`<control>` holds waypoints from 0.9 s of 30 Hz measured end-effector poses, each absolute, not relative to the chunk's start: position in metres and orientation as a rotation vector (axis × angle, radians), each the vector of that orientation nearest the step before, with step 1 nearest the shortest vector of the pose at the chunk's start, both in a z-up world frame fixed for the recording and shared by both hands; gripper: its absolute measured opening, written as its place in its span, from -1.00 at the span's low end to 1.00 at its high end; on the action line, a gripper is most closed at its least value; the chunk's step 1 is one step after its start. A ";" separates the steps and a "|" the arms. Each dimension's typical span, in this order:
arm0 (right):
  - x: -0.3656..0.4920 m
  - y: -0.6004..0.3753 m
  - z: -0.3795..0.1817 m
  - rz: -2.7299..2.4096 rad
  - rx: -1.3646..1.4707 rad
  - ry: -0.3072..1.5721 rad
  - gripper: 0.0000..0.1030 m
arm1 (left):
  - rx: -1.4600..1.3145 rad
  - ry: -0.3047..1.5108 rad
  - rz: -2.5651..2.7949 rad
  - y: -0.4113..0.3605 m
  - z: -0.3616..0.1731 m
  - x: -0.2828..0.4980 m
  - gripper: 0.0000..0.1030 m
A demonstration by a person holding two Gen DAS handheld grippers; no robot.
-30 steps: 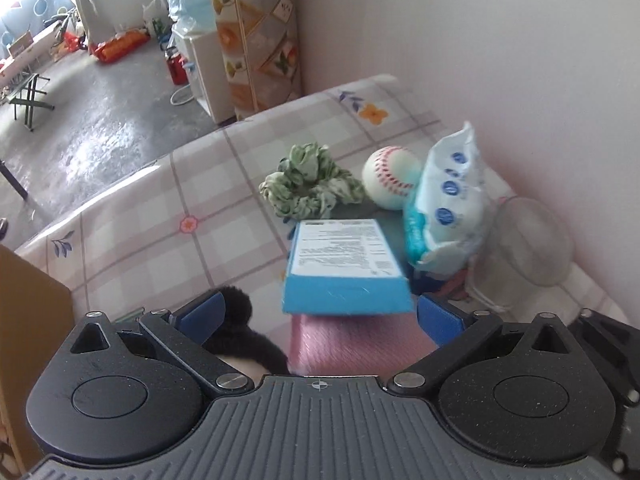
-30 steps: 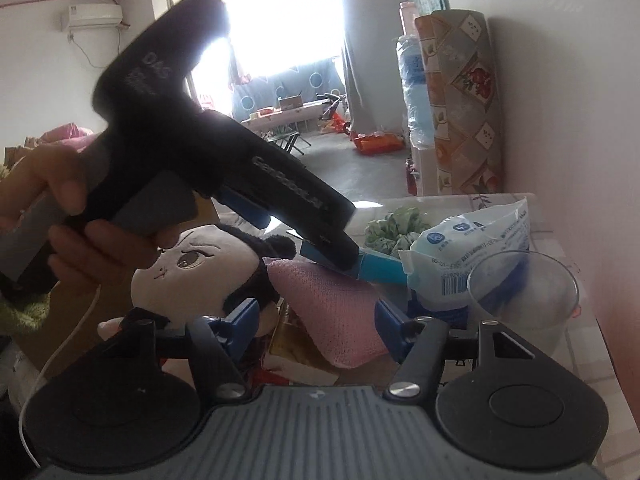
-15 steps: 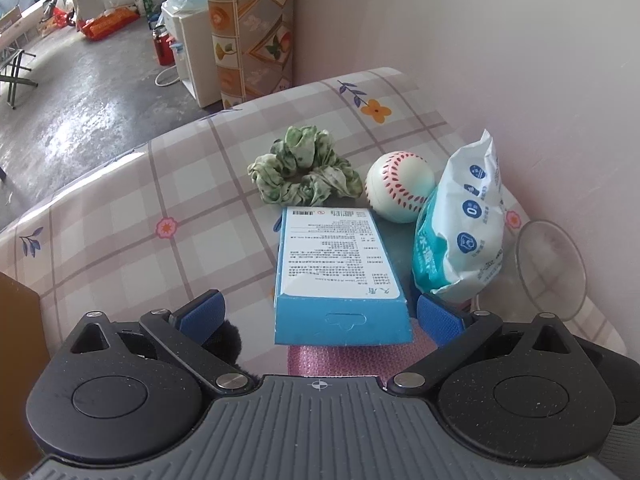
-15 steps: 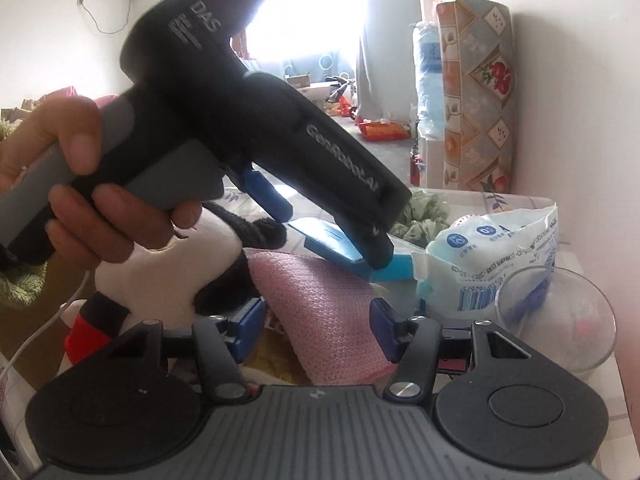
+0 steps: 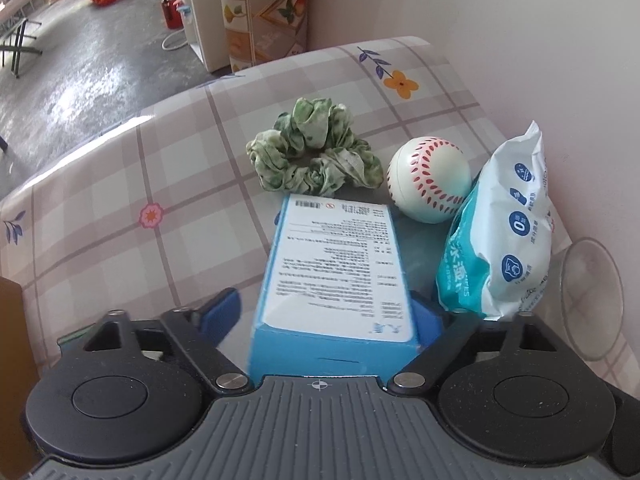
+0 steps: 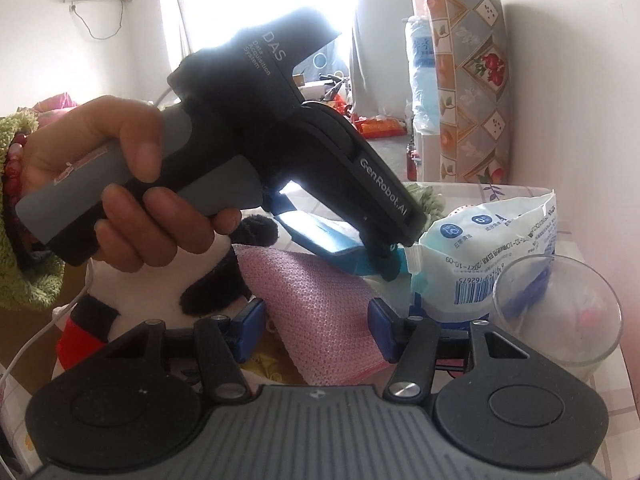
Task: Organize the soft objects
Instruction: 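Grasp the blue box with the left gripper while the right gripper approaches the pink sponge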
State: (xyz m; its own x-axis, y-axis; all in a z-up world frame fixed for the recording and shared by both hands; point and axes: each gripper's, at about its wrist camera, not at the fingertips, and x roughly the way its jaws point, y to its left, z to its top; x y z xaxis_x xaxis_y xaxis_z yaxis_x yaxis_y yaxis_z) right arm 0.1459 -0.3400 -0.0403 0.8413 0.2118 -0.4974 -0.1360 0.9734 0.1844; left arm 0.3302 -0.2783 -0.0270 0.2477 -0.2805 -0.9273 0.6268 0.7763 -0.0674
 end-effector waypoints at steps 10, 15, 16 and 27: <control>0.150 -0.333 -0.046 0.176 0.098 0.557 0.08 | 0.316 1.162 -0.614 -0.276 -0.021 0.327 0.43; 0.142 -0.335 -0.043 0.173 0.114 0.532 -0.22 | 0.286 1.136 -0.606 -0.272 -0.010 0.324 0.42; 0.139 -0.336 -0.042 0.169 0.119 0.522 -0.23 | 0.278 1.132 -0.604 -0.270 -0.007 0.323 0.42; 0.100 -0.359 -0.020 0.222 0.312 0.519 -0.43 | 0.194 1.056 -0.621 -0.236 0.042 0.292 0.42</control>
State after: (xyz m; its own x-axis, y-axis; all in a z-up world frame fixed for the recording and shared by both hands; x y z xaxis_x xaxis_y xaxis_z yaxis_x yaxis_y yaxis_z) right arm 0.1002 -0.3591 -0.0202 0.8461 0.2856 -0.4501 -0.1292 0.9291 0.3467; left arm 0.2918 -0.2359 0.0421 0.3408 -0.3835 -0.8584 0.5636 0.8141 -0.1400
